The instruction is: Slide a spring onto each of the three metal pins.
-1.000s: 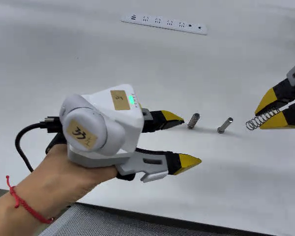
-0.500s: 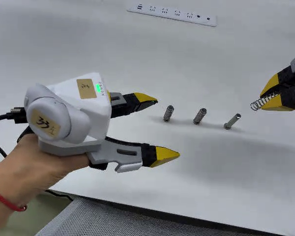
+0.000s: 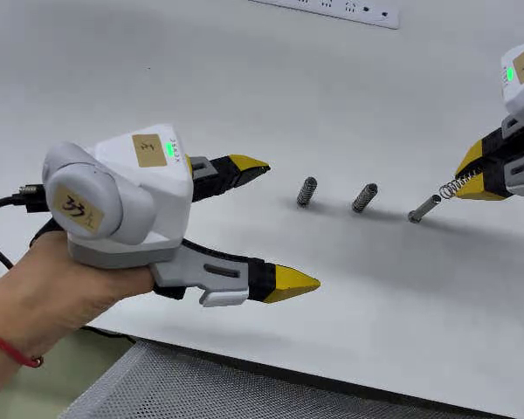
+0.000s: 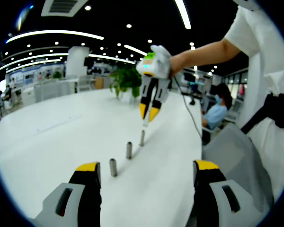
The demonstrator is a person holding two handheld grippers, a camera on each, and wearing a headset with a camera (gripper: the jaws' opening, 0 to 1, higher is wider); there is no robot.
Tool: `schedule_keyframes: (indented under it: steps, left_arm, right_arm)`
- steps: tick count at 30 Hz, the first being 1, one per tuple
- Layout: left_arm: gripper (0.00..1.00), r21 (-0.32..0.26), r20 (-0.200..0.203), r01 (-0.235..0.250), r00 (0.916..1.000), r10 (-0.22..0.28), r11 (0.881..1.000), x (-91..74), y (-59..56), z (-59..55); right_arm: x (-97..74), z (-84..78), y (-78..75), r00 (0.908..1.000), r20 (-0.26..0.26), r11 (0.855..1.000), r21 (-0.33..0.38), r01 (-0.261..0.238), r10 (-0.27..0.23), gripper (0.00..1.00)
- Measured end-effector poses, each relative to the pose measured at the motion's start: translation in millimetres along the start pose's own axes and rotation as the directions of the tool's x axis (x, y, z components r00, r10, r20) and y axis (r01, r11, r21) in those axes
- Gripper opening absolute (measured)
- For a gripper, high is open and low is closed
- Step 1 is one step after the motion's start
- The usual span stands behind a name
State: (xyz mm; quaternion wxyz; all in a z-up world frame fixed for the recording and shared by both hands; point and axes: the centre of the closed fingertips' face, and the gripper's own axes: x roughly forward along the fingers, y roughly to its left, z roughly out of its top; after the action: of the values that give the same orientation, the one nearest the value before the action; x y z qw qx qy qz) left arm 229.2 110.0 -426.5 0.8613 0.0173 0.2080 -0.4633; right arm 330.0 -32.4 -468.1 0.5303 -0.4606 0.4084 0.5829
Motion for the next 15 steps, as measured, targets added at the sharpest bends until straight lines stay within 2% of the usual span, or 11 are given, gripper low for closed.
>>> schedule_keyframes:
  steps: [15]
  left_arm:
    - [0.81, -0.022, 0.008, 0.006, 0.9999, -0.006, 1.0, 2.0, -0.1, -2.6]
  right_arm:
    - [14.1, -7.5, -4.1, 0.9991, -0.033, 1.0, 0.008, -0.026, 0.026, 0.12]
